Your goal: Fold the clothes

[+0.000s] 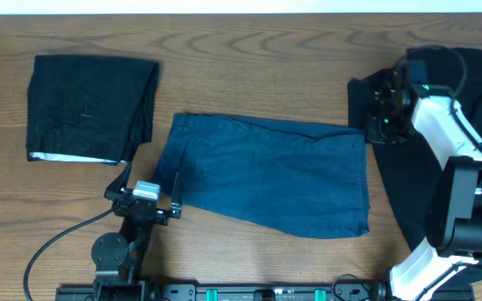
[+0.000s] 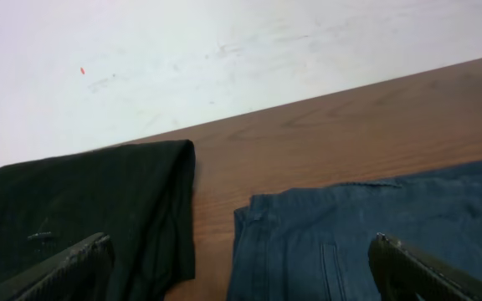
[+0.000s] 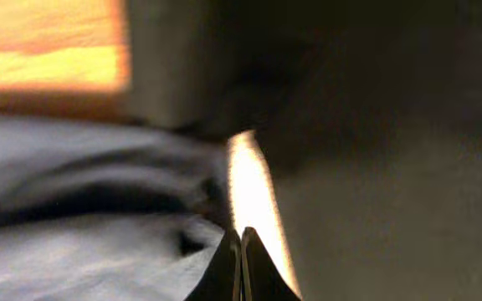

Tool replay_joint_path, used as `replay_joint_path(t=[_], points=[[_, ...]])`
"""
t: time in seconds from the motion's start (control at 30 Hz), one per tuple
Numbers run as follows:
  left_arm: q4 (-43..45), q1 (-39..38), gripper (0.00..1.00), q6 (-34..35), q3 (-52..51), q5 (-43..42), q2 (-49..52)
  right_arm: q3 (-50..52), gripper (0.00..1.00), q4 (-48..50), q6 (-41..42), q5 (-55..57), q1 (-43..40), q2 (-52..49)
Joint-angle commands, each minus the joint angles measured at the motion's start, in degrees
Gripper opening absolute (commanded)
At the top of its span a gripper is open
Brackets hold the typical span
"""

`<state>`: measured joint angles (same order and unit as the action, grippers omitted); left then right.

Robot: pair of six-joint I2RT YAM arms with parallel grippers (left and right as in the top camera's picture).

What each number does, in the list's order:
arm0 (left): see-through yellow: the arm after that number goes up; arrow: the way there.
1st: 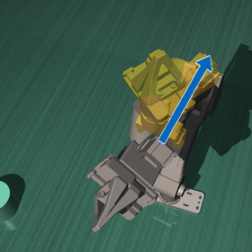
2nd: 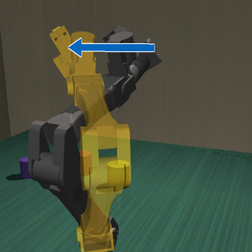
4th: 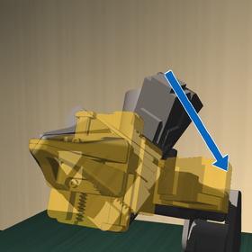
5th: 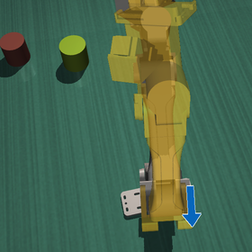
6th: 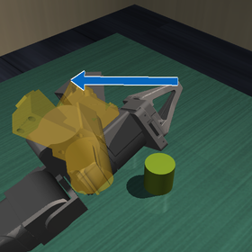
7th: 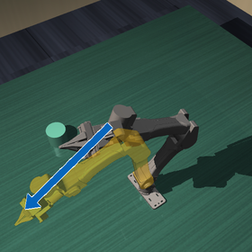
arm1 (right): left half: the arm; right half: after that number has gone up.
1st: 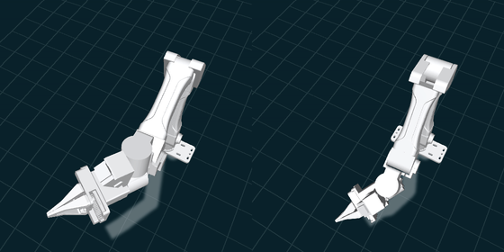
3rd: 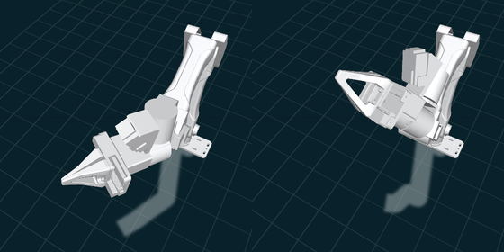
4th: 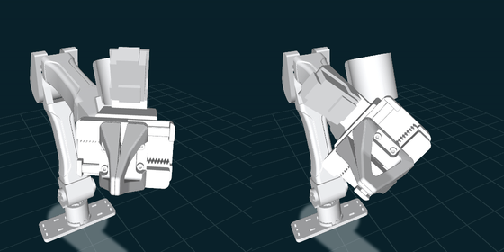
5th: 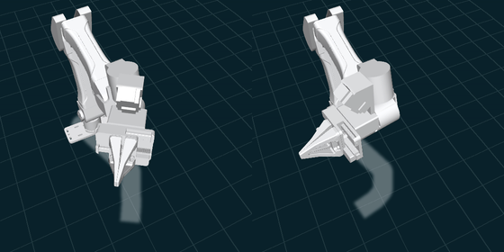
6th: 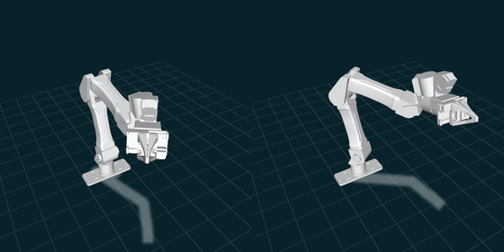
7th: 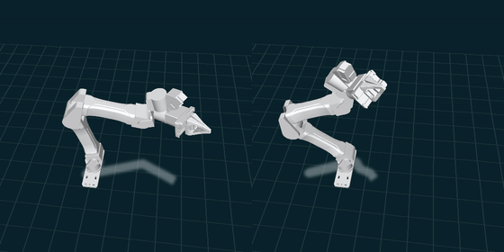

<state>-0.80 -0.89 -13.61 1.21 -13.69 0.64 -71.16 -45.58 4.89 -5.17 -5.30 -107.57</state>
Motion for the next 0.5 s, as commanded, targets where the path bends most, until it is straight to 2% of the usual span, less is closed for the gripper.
replay_joint_path(t=[0.0, 0.23, 0.4, 0.47], points=[[-1.88, -0.22, 0.98, -0.72, -0.98, -0.59, -0.04, 4.26, 0.01, 3.93, -0.72, 0.48, -1.90, 0.46], [-1.88, -0.22, 0.98, -0.72, -0.98, -0.59, -0.04, 6.78, 0.01, 9.38, 0.92, 14.01, -6.08, 0.46], [-1.88, -0.22, 0.98, -0.74, -0.98, -0.59, -0.04, 6.78, 0.01, 14.32, 3.67, 13.68, -10.58, 0.46], [-1.88, -0.22, 0.98, -0.72, -0.98, -0.59, -0.04, 6.78, 0.01, 15.26, 4.07, 9.55, -11.82, 0.46]])
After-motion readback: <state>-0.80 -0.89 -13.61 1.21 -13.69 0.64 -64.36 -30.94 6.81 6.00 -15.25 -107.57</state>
